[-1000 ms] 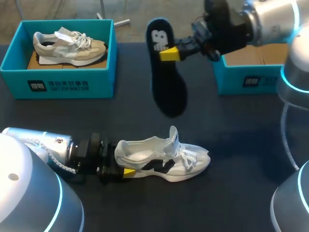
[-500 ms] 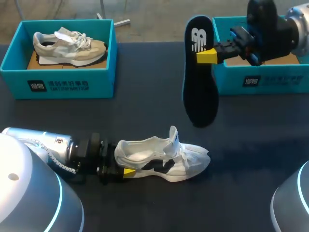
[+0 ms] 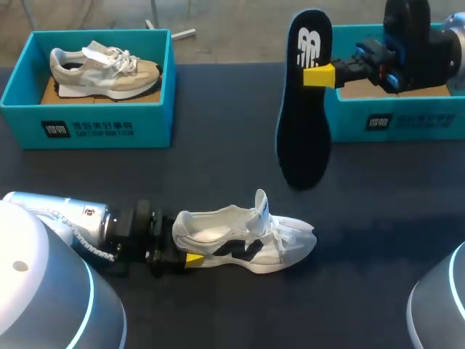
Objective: Take the shoe out of the shoebox, open the shoe tongue, remove and reinsert the insole, then place the shoe into the shoebox
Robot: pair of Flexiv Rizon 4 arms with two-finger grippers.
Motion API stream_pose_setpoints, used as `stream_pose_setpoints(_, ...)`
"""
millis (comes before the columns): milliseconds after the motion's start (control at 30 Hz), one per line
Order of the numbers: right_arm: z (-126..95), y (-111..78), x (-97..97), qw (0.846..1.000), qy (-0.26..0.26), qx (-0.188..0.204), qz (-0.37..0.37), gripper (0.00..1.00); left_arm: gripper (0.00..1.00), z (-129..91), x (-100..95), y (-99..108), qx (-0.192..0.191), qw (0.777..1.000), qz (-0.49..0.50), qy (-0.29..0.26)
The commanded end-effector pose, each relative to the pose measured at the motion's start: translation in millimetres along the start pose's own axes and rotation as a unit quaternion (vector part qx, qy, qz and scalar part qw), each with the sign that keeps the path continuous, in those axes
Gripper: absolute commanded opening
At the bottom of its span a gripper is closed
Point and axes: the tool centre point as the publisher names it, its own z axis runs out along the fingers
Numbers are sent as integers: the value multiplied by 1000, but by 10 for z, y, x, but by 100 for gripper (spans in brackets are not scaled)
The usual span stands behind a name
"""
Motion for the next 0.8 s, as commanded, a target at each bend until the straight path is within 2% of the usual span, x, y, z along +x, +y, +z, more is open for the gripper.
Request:
stream_pose_setpoints(33, 83, -31, 154, 1000, -6, -15, 14, 0, 0, 6, -3, 22, -1, 1000, 0, -1)
stream_pose_setpoints(133, 108, -22, 228, 999, 5, -23, 23, 0, 0, 6, -3, 22, -1, 1000, 0, -1)
stream_pose_setpoints(367, -36, -51, 428, 997, -39, -8, 66, 0, 0, 6, -3, 22, -1, 1000, 0, -1)
stream_pose_setpoints(467, -32, -43, 501, 996, -44, -6, 73, 0, 0, 6, -3, 22, -1, 1000, 0, -1)
stream_pose_setpoints(800, 0, -89, 563, 996, -44, -6, 77, 0, 0, 6, -3, 22, -1, 1000, 0, -1)
